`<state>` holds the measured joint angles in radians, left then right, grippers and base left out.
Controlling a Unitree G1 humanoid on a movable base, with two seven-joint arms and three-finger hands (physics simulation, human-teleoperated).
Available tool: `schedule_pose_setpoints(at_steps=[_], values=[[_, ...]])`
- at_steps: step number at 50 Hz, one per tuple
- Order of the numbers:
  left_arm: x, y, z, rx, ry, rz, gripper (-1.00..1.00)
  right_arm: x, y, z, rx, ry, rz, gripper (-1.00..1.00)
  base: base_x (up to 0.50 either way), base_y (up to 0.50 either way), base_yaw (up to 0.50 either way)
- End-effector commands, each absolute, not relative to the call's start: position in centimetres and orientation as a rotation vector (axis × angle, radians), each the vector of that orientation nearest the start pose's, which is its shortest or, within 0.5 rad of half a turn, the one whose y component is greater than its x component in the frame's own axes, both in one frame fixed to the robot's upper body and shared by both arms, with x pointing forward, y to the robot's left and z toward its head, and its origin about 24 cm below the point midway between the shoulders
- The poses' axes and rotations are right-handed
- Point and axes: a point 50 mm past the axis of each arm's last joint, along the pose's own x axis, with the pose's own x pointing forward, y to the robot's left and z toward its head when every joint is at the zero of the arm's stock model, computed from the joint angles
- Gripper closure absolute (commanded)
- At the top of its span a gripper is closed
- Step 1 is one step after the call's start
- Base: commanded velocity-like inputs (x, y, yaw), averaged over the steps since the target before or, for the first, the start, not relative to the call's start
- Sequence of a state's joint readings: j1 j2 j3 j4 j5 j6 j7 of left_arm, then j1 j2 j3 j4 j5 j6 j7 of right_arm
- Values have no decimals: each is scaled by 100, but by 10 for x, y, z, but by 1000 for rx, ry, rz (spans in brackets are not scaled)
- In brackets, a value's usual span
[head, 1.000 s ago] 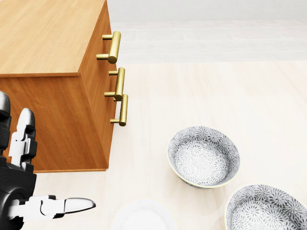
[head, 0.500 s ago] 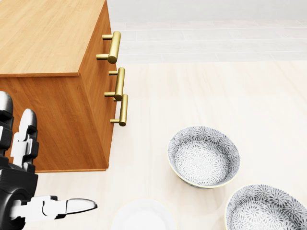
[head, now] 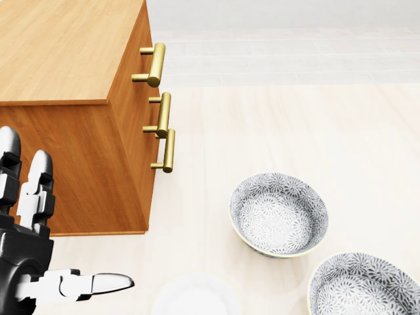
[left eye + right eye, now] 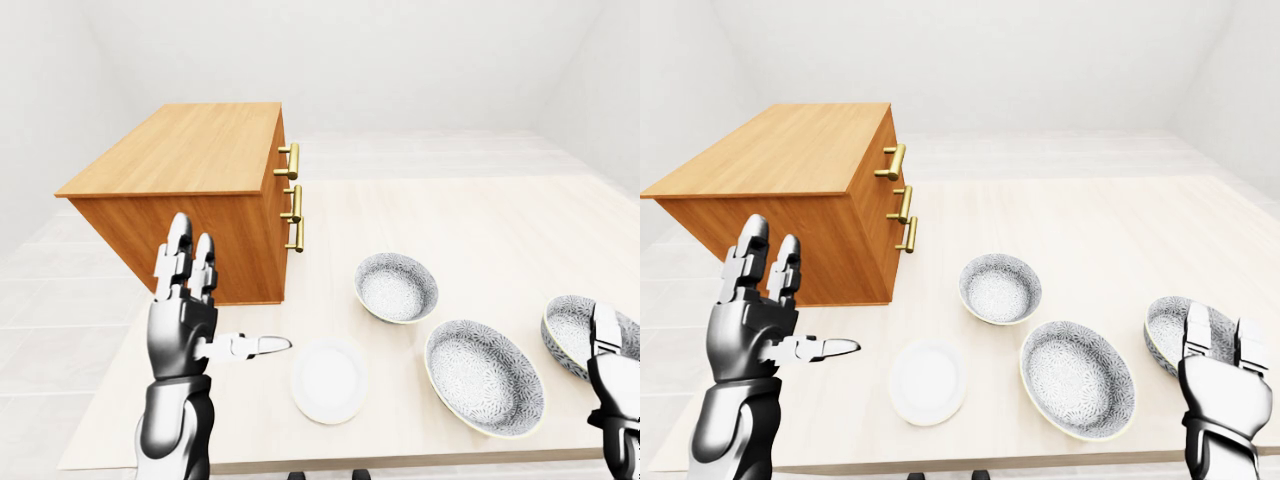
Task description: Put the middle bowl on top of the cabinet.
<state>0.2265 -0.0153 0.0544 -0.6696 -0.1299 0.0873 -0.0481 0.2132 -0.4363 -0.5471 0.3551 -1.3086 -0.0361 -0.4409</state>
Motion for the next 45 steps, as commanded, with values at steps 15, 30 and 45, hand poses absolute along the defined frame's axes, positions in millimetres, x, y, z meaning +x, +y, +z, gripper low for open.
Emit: schedule_pose_setpoints(at_steps=[15, 30, 45], values=[[194, 167, 138, -90, -373, 26, -100, 160, -379, 6, -1779, 445, -481, -100, 0, 0, 0], [194, 167, 138, -91, -371, 26, -100, 160, -383, 7, -1756, 473, -523, -100, 0, 0, 0], [193, 167, 141, -93, -384, 23, -100, 164, -381, -3, -1780, 511, -475, 100, 0, 0, 0]])
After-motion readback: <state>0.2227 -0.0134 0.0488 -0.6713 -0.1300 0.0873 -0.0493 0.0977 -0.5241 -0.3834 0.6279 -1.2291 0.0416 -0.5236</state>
